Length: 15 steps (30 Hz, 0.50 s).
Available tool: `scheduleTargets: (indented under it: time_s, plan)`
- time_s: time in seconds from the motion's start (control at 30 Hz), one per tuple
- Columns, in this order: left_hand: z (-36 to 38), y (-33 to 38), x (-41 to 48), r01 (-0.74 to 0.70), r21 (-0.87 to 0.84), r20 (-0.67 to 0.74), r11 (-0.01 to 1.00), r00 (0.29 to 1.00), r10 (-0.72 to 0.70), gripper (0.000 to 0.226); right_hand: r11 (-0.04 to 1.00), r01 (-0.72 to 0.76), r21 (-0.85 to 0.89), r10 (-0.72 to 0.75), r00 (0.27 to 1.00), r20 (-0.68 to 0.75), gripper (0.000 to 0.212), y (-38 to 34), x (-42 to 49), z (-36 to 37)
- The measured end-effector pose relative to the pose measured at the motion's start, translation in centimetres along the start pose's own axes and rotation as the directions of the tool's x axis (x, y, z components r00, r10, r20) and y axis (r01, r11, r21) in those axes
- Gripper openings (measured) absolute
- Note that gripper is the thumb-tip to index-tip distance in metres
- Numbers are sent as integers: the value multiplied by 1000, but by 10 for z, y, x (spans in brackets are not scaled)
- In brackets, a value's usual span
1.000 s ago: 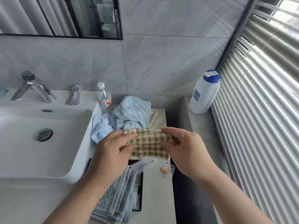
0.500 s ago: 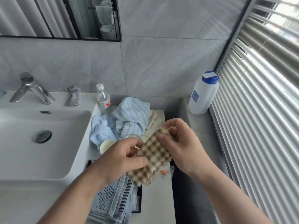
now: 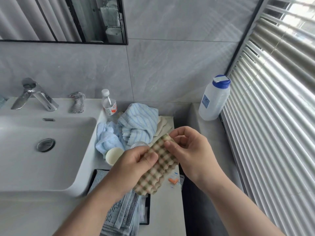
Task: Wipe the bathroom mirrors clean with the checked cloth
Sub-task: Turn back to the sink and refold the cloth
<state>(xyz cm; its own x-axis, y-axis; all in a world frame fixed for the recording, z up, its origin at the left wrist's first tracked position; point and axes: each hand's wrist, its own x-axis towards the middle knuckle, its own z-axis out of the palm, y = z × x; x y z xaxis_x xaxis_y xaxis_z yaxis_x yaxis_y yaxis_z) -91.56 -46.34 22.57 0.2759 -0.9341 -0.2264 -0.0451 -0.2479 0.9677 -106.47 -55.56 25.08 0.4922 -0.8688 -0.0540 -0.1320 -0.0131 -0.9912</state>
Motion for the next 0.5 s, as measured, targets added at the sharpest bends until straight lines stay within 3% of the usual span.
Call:
scheduleTargets:
  time_s: [0.1,0.17,0.23,0.37,0.5]
  plan:
    - [0,1,1,-37,113,-49,993,998,43,54,996,51,-77,-48,998,39,12,1,4,1]
    - [-1,1,5,-57,101,-92,993,994,66,41,971,143,-192,-135,989,54,8,1,12,0]
    - [-4,3,10,-67,53,-133,996,988,73,11,910,249,-331,-242,968,63,7,-2,25,-5]
    - [-15,7,22,-75,-19,-200,997,977,70,11,755,393,-525,-404,909,100,30,-11,55,-17]
    - [-21,9,33,-55,-88,-340,995,940,22,16,634,436,-639,-474,872,125,31,-12,81,-26]
